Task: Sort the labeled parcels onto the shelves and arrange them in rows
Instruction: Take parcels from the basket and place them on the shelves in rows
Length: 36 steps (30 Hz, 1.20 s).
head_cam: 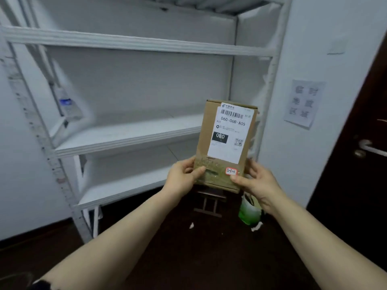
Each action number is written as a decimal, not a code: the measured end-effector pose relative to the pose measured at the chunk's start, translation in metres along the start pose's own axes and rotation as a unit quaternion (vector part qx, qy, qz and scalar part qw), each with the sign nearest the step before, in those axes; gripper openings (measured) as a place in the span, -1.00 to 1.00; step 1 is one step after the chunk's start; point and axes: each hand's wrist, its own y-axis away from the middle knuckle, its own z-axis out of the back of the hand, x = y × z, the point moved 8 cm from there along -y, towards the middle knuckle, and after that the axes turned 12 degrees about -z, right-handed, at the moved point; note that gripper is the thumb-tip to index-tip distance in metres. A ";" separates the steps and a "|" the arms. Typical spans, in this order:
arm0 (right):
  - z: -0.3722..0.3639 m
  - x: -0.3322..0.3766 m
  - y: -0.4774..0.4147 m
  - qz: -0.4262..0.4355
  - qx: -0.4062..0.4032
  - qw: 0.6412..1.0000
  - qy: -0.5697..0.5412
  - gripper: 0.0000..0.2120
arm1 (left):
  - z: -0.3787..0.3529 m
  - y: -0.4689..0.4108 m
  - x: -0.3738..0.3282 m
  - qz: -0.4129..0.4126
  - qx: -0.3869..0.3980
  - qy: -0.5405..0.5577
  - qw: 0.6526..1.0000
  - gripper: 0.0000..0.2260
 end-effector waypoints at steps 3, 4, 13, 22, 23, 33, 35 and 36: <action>-0.089 0.005 -0.042 -0.003 0.047 0.999 0.007 -0.36 | 0.093 -0.017 0.022 -0.007 -0.069 -0.085 0.994 -0.67; -0.120 0.008 -0.053 0.000 0.062 0.998 0.008 -0.31 | 0.124 -0.021 0.030 -0.001 -0.091 -0.107 0.990 -0.64; -0.330 0.013 -0.155 0.033 0.130 0.990 0.035 -0.45 | 0.322 -0.053 0.081 0.042 -0.205 -0.217 0.954 -0.79; -0.451 0.019 -0.262 0.013 0.213 0.975 0.060 -0.46 | 0.417 -0.108 0.131 0.066 -0.268 -0.219 0.936 -0.64; -0.462 0.021 -0.276 0.017 0.220 0.973 0.066 -0.45 | 0.425 -0.117 0.136 0.061 -0.277 -0.224 0.933 -0.61; -0.533 0.033 -0.388 0.022 0.292 0.950 0.110 -0.46 | 0.473 -0.192 0.180 0.093 -0.353 -0.225 0.904 -0.42; -0.545 0.034 -0.398 0.018 0.312 0.942 0.119 -0.48 | 0.481 -0.199 0.184 0.101 -0.360 -0.236 0.897 -0.48; -0.549 0.034 -0.401 0.012 0.324 0.938 0.121 -0.50 | 0.484 -0.201 0.184 0.105 -0.365 -0.240 0.894 -0.52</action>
